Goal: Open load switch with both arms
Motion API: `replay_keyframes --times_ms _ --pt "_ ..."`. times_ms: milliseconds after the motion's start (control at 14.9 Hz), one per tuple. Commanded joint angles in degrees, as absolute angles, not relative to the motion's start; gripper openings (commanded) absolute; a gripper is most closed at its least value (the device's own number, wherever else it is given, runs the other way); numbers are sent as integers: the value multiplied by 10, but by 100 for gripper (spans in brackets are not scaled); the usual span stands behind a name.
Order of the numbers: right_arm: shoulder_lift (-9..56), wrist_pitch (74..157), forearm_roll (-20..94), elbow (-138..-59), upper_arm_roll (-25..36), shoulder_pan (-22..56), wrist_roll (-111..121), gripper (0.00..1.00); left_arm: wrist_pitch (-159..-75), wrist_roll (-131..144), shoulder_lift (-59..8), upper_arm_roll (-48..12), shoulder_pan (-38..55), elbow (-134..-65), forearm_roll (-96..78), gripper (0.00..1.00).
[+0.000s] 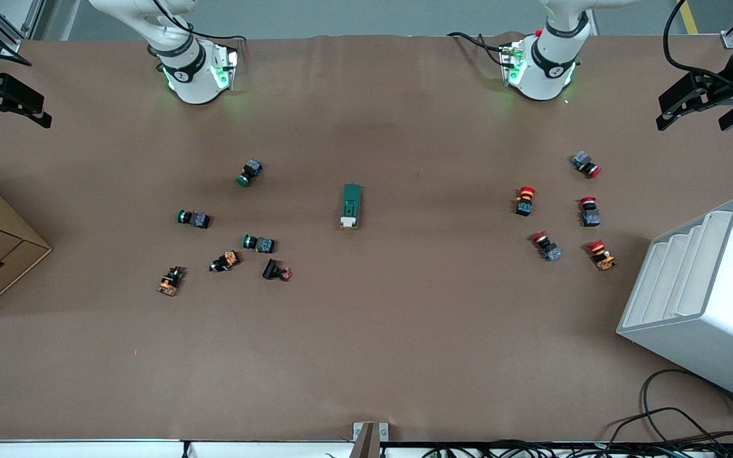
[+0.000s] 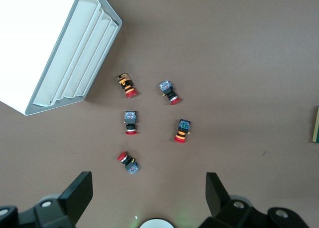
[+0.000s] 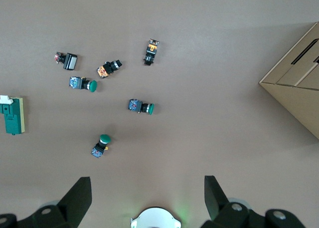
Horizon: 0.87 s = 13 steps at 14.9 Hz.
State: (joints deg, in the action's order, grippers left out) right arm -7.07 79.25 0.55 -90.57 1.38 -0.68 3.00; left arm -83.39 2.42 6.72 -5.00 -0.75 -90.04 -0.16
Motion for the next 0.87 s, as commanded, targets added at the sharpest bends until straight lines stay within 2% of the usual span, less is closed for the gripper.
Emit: replay_keyframes --times_ms 0,269,471,605,807 --pt "-80 791 -3 -913 15 -3 37 100 -828 27 61 -54 -4 -887 11 100" --pt "-80 791 -3 -914 16 -3 37 100 -830 27 47 -54 1 -879 7 100" --pt "-80 792 -3 -913 16 -3 37 100 -850 33 -3 -62 18 -851 4 100" --pt "-80 791 -3 -913 16 -3 37 100 -909 81 -21 -82 29 -858 -1 100" --pt "-80 791 -3 -913 16 -3 37 100 -951 202 -60 -137 48 -861 6 100"
